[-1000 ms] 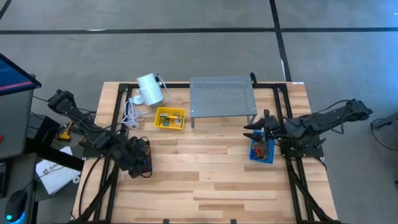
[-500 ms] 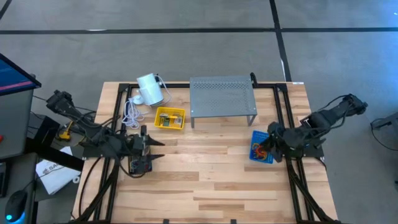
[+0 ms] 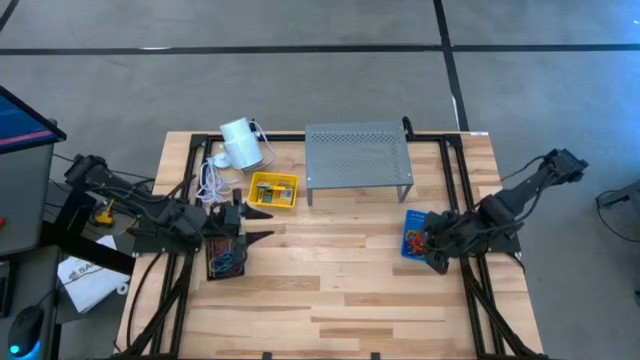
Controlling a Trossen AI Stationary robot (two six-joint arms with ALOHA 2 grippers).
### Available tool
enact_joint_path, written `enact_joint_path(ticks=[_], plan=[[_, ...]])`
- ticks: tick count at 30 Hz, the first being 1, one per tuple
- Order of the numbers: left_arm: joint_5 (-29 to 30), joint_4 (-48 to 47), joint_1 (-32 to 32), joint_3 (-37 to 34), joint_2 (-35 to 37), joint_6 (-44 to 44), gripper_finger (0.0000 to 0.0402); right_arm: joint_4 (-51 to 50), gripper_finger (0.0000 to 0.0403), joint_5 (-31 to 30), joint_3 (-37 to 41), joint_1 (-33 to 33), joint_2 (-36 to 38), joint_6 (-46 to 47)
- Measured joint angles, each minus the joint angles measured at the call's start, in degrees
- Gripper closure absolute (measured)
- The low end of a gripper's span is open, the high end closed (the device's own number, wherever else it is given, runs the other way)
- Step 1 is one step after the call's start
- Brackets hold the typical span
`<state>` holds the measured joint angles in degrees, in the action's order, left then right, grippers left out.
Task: Pick & Place Office Desk Supplies
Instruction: Put the blue bin on the shelf
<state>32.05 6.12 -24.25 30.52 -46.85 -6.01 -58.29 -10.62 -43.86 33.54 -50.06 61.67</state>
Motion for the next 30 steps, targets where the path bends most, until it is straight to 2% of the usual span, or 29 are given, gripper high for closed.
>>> enact_joint_path(ticks=[5,11,14,24,30], plan=[[-1.04,-0.01,1.33,0.0,0.0,-0.01,0.0215,-0.03,0.0286,3.4,0.0,0.2,-3.32,0.35],[-1.04,-0.03,1.9,0.0,0.0,0.14,0.0213,-0.89,0.0276,3.31,0.0,0.1,-7.05,-0.06],[-1.04,-0.06,1.9,0.0,0.0,3.0,0.0213,-2.86,0.0266,3.25,0.0,0.09,-9.16,-0.59],[-1.02,0.82,3.24,0.0,-0.02,7.15,0.0213,-2.76,0.021,3.18,0.02,0.04,-17.61,-0.59],[-1.04,-0.19,3.24,0.0,-0.02,7.27,0.0213,-2.09,0.0206,3.24,0.0,0.09,-23.98,-0.35]])
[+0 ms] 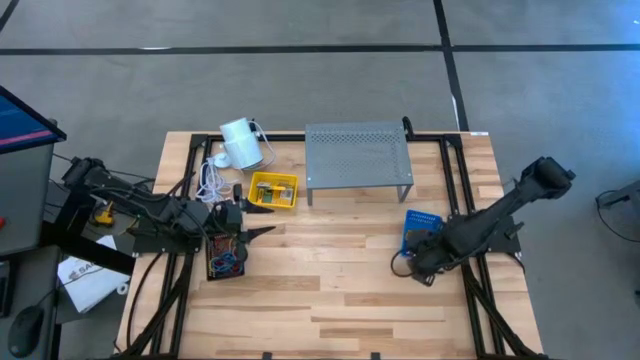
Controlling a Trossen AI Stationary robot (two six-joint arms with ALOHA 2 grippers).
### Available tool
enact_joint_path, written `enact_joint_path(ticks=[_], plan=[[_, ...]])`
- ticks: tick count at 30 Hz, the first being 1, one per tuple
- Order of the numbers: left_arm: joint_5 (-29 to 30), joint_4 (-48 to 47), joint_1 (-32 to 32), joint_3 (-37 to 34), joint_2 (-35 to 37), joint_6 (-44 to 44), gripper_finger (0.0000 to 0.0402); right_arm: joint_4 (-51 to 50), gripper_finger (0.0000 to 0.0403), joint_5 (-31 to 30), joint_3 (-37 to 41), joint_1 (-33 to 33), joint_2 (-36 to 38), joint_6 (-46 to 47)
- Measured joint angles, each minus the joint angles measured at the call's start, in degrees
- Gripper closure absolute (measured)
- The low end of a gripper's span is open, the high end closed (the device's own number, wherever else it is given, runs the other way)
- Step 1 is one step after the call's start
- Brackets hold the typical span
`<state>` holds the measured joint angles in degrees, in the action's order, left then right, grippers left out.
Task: Pick & Place Office Desk Supplies
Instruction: Put the blue bin on the shelf
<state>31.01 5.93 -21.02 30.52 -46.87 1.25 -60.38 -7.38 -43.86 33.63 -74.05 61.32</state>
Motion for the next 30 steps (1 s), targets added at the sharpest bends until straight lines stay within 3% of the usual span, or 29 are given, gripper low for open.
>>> enact_joint_path(ticks=[25,30], plan=[[0.0,-0.8,0.0,0.0,0.0,-0.02,0.0213,4.72,0.0218,1.55,-0.03,-1.25,-17.29,-5.57],[0.0,-0.8,0.0,0.0,0.0,-0.04,0.0213,4.92,0.027,3.66,-0.25,-2.64,-18.51,-6.68]])
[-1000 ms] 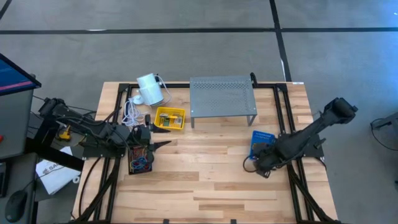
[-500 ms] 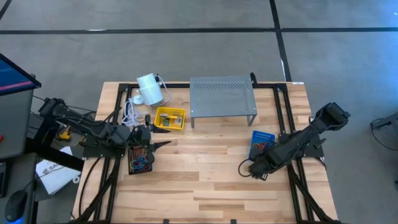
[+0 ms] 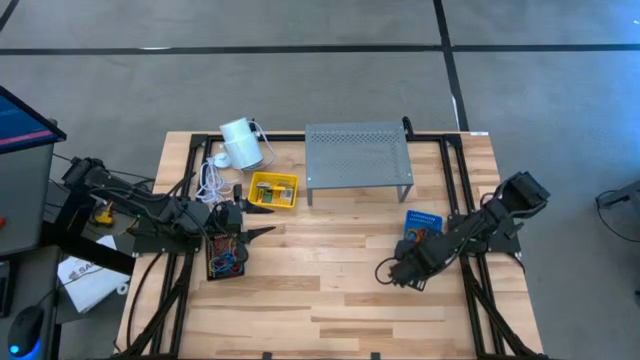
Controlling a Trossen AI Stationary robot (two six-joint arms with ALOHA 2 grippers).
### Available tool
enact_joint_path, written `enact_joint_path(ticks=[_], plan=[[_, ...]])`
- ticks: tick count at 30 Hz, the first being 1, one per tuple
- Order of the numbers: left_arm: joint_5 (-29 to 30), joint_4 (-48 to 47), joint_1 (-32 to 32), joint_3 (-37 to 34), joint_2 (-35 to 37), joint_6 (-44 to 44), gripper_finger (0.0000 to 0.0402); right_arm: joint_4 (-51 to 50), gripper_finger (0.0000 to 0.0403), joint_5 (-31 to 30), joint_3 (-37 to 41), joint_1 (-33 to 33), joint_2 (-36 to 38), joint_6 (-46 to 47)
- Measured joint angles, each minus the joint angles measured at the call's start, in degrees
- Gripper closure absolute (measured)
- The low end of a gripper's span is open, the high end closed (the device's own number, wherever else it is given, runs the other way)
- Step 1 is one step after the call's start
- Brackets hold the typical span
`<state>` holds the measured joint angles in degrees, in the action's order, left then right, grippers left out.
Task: Pick & Place Office Desk Supplies
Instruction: Put the blue bin on the shelf
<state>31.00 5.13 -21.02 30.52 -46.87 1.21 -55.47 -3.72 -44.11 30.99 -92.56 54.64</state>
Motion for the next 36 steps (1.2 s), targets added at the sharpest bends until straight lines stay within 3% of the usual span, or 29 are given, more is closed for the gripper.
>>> enact_joint_path(ticks=[5,25,36], plan=[[0.0,0.0,0.0,-0.01,0.0,0.0,0.0215,-0.39,0.0383,0.53,0.5,-1.19,1.69,-0.87],[0.0,-0.26,0.0,0.0,0.0,0.0,0.0215,-4.15,0.0401,-0.88,0.31,2.32,19.15,13.37],[0.0,-0.28,0.0,0.0,-0.01,0.0,0.0215,-17.22,0.0403,-4.48,-10.0,3.31,20.6,8.35]])
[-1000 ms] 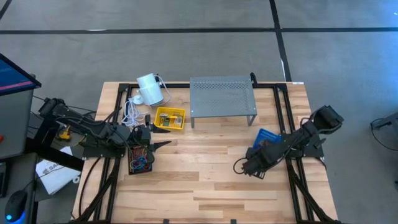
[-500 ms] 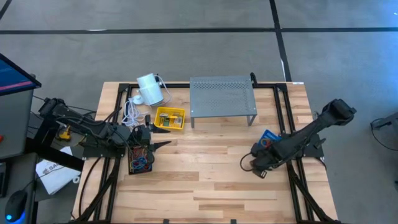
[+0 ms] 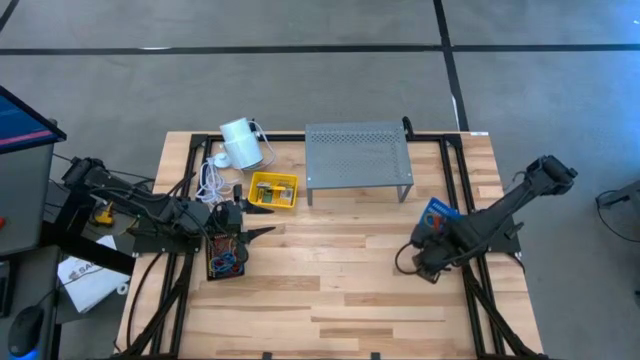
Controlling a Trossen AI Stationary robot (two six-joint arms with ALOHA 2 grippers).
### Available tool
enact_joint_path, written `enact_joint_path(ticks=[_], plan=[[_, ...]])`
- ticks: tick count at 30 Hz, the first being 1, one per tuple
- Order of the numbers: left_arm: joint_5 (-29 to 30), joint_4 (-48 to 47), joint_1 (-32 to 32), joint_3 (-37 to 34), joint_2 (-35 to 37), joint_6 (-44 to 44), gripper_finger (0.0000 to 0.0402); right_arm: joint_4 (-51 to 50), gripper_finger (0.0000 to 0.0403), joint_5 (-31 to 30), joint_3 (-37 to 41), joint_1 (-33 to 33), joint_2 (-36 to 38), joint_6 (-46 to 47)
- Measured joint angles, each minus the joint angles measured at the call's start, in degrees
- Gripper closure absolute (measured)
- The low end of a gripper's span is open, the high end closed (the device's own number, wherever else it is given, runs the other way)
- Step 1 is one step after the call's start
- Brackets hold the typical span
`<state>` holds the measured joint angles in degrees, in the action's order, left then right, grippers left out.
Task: Pick & Place Office Desk Supplies
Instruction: Put the blue bin on the shelf
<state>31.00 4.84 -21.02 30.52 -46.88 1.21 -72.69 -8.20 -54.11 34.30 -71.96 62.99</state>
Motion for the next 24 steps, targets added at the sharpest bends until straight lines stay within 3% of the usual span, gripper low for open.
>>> enact_joint_path(ticks=[10,24], plan=[[0.0,0.0,0.0,0.0,0.01,0.02,0.0215,-8.05,0.0403,-3.9,-9.39,-0.84,0.0,-5.54],[-0.02,-0.02,0.0,0.0,0.01,0.02,0.0215,-12.63,0.0403,-4.01,-16.66,-9.02,-0.02,-27.88]])
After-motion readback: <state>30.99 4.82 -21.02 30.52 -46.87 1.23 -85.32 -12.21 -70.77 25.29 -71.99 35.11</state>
